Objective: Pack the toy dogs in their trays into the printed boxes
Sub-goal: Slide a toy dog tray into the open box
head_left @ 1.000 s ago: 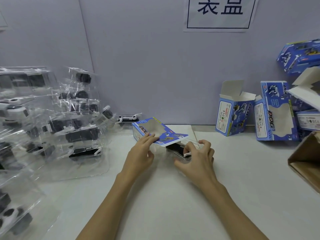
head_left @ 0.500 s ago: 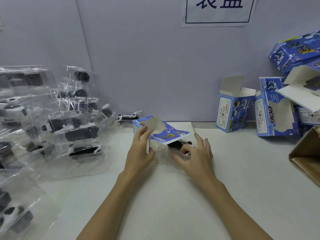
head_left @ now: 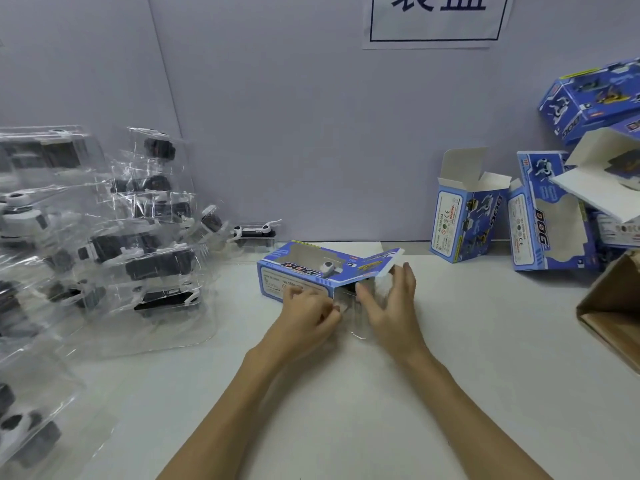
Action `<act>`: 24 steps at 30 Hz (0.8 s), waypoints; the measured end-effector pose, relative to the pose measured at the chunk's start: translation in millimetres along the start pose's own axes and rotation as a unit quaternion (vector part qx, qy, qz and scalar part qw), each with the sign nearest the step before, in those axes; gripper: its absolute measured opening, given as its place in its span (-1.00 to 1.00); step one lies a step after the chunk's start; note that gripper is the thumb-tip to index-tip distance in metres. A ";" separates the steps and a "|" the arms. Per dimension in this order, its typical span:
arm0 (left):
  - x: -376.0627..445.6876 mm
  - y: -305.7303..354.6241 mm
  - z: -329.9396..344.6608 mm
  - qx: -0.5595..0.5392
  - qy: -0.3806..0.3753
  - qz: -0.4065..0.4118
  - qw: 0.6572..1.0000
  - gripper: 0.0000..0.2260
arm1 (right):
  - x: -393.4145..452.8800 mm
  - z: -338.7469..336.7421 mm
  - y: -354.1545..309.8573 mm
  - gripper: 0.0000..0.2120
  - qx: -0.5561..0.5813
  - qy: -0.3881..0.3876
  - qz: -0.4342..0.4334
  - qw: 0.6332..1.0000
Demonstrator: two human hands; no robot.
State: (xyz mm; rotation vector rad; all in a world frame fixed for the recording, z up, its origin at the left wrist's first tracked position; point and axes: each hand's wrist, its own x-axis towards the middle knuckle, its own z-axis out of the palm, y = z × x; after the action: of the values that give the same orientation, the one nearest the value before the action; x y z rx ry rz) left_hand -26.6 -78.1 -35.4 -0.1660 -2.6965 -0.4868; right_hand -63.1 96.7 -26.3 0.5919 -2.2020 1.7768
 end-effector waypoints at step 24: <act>-2.7 45.6 -26.9 0.047 0.154 0.168 0.972 -0.76 | 9.2 6.8 -9.9 -0.85 0.246 0.119 0.203 0.940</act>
State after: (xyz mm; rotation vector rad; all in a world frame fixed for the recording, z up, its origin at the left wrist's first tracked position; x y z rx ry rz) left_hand -6.2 -45.3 0.9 -0.4703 -2.3177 -0.2557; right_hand -66.3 86.9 -15.1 -0.0123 -1.8047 2.4878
